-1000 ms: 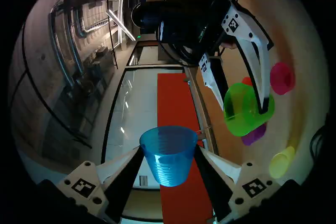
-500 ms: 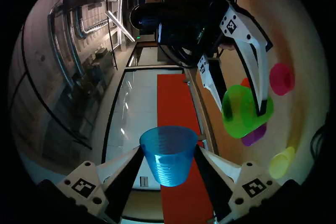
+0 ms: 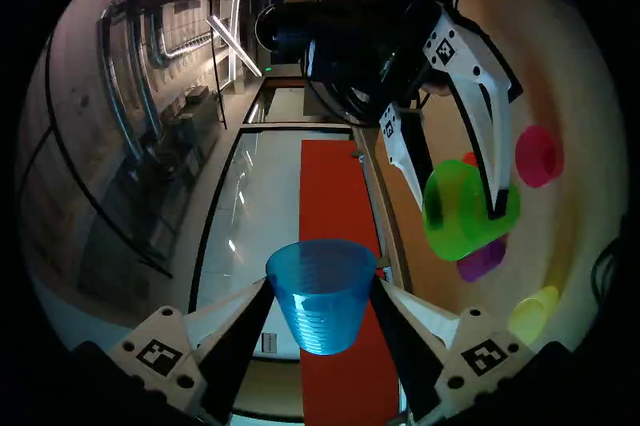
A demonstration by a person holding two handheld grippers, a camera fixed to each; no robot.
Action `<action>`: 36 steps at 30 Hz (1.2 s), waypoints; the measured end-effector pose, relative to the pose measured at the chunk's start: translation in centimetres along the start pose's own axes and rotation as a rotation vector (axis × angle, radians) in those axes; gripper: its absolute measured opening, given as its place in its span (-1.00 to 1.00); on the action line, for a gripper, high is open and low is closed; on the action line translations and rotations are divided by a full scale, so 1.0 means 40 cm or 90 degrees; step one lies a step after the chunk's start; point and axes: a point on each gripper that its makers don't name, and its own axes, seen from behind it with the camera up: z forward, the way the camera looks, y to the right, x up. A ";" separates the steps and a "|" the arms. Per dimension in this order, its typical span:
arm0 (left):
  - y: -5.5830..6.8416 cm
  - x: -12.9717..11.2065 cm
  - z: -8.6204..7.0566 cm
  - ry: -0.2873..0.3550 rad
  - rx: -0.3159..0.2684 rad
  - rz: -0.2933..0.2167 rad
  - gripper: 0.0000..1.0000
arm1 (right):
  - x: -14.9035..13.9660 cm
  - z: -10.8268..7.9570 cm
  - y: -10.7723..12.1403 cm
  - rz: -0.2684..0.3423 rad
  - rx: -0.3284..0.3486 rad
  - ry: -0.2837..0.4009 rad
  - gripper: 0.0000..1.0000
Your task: Pour water
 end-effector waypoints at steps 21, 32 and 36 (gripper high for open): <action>0.034 -0.053 0.000 -0.022 0.014 -0.167 0.69 | 0.013 -0.018 -0.012 -0.010 -0.005 -0.001 0.85; 0.051 -0.076 -0.004 -0.024 0.013 -0.300 0.69 | 0.023 -0.029 -0.023 -0.016 -0.008 -0.003 0.85; 0.048 -0.088 -0.007 -0.027 0.019 -0.344 0.69 | 0.029 -0.032 -0.025 -0.020 -0.010 -0.005 0.85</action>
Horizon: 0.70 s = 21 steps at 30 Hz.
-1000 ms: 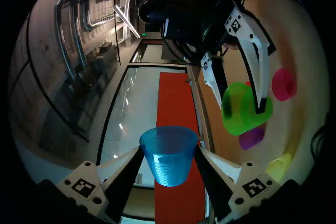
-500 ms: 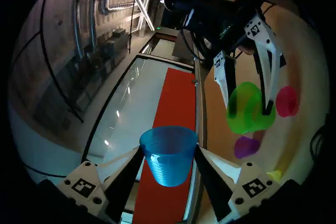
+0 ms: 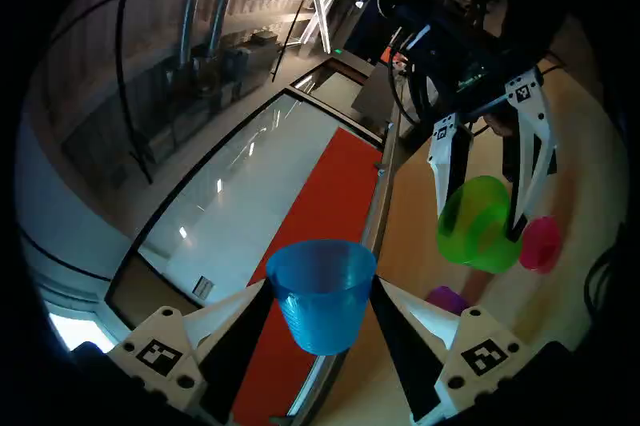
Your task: Pour water
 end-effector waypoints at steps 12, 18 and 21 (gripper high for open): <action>0.000 -0.036 -0.023 -0.024 0.005 -0.176 0.69 | 0.008 -0.006 0.002 -0.001 -0.008 0.004 0.85; 0.004 -0.072 -0.025 -0.045 0.009 -0.278 0.69 | 0.019 -0.004 0.004 -0.004 -0.011 0.008 0.85; 0.006 -0.084 -0.027 -0.049 0.008 -0.340 0.69 | 0.021 -0.004 0.003 -0.006 -0.012 0.009 0.85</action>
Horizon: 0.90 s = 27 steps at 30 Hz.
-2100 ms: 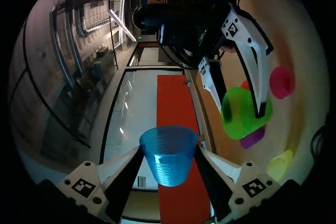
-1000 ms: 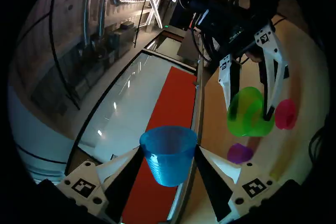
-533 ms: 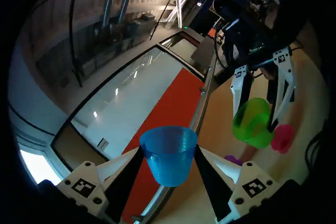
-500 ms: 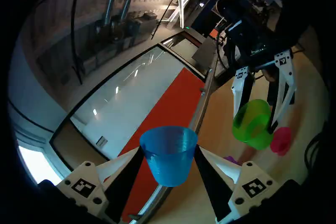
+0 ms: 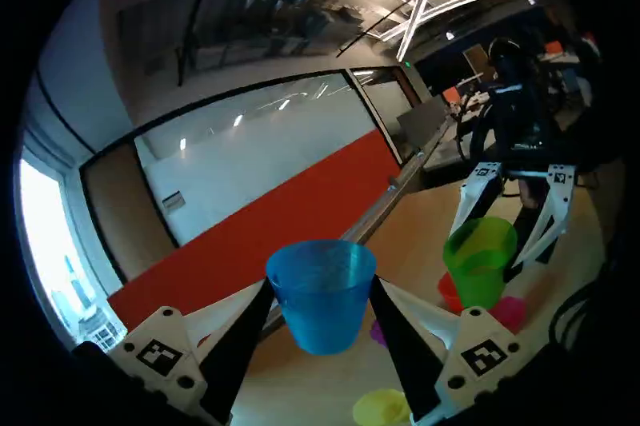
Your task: Pour water
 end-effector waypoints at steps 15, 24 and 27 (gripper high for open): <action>0.005 -0.023 -0.027 -0.009 -0.031 -0.213 0.69 | 0.013 0.001 0.000 -0.003 -0.003 0.003 0.85; 0.008 -0.008 -0.038 0.010 -0.050 -0.300 0.69 | 0.026 -0.005 0.005 -0.005 -0.006 0.006 0.85; 0.012 -0.013 -0.038 0.005 -0.050 -0.290 0.69 | 0.029 -0.005 0.007 -0.003 -0.006 0.005 0.85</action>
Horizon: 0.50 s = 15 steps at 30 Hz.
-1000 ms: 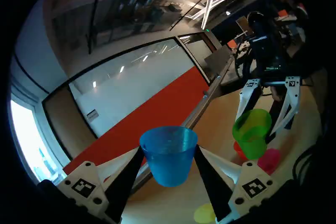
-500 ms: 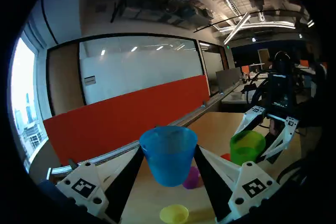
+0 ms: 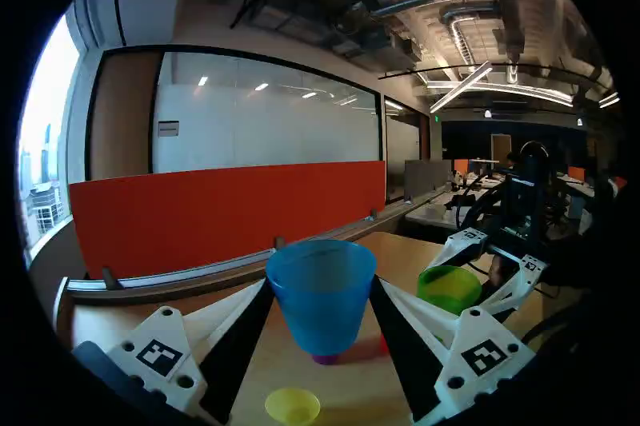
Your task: Pour water
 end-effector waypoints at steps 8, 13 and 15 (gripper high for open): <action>0.013 -0.022 -0.001 -0.013 -0.005 0.017 0.69 | 0.001 -0.003 -0.003 0.001 0.002 -0.005 0.85; 0.015 -0.043 -0.010 -0.029 -0.007 0.020 0.69 | 0.002 -0.014 -0.002 0.006 -0.001 -0.011 0.85; 0.016 -0.053 -0.014 -0.037 -0.008 0.022 0.69 | -0.002 -0.019 0.000 0.010 -0.002 -0.015 0.85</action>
